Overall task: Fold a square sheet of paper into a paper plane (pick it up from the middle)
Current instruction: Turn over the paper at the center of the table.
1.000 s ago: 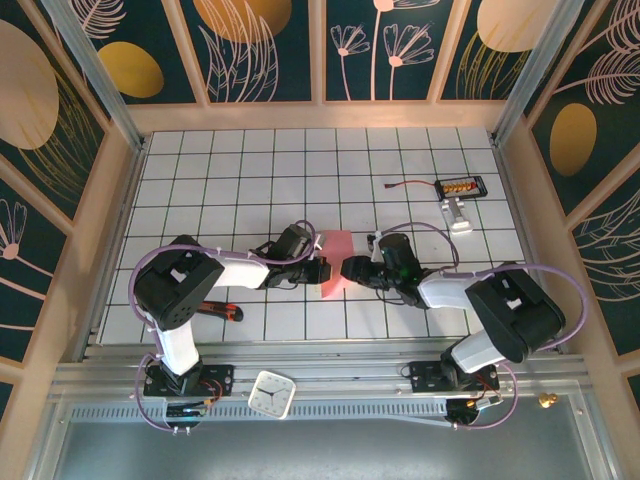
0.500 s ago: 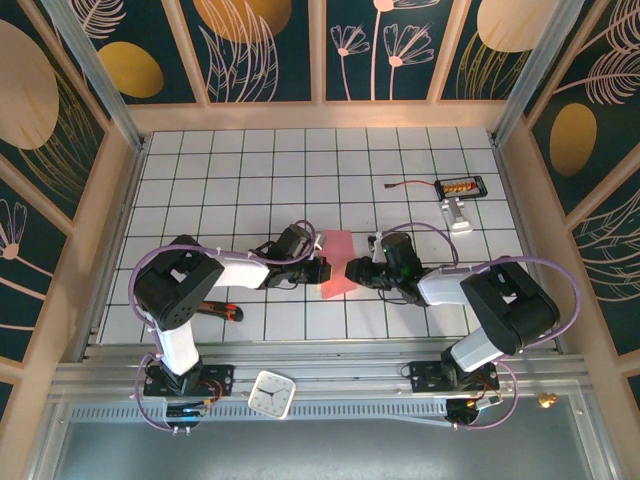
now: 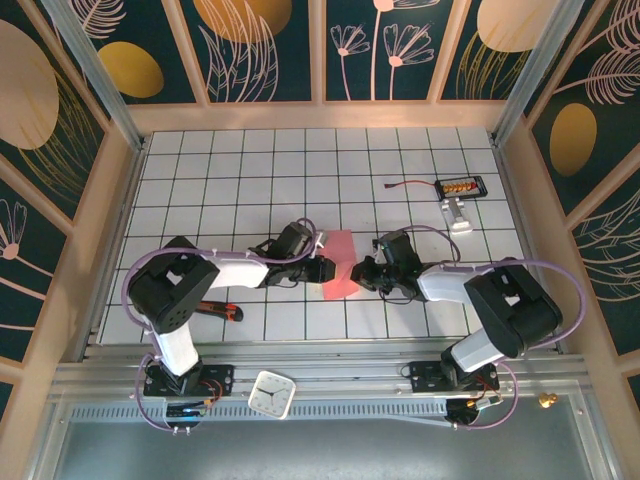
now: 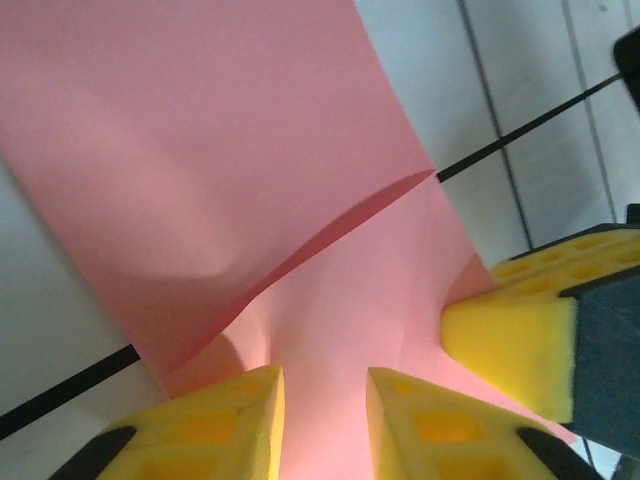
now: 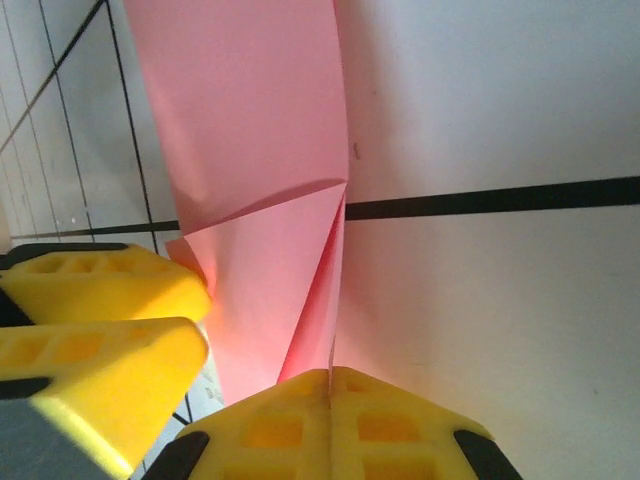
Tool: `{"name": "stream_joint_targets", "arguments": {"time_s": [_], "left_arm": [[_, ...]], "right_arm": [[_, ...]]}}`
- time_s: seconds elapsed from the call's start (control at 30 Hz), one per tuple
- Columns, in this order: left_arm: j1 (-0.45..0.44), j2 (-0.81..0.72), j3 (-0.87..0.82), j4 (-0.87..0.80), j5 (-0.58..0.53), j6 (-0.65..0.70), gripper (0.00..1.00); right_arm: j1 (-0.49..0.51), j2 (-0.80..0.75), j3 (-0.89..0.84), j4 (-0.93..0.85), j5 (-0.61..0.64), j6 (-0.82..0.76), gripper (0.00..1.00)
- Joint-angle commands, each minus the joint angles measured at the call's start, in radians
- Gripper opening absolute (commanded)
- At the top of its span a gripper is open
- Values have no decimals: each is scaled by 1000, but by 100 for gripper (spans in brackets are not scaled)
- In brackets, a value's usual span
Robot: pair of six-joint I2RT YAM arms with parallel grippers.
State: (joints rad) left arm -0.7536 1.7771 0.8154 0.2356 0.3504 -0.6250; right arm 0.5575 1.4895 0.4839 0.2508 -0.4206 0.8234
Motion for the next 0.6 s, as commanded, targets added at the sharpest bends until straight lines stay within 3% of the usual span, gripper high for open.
{"name": "stream_joint_targets", "arguments": {"time_s": [0.0,0.3,0.57], "left_arm": [[2,-57,-10,33,-29,30,31],[2,29,37,50,-33,-8,29],[3,77,33,41,-65,-34,23]], "right_arm": [[-5,-49,41,-65,3,5,4],[-5,-72,-26,17,-23,0,18],[10,-109,-103,119,-13,70,23]]}}
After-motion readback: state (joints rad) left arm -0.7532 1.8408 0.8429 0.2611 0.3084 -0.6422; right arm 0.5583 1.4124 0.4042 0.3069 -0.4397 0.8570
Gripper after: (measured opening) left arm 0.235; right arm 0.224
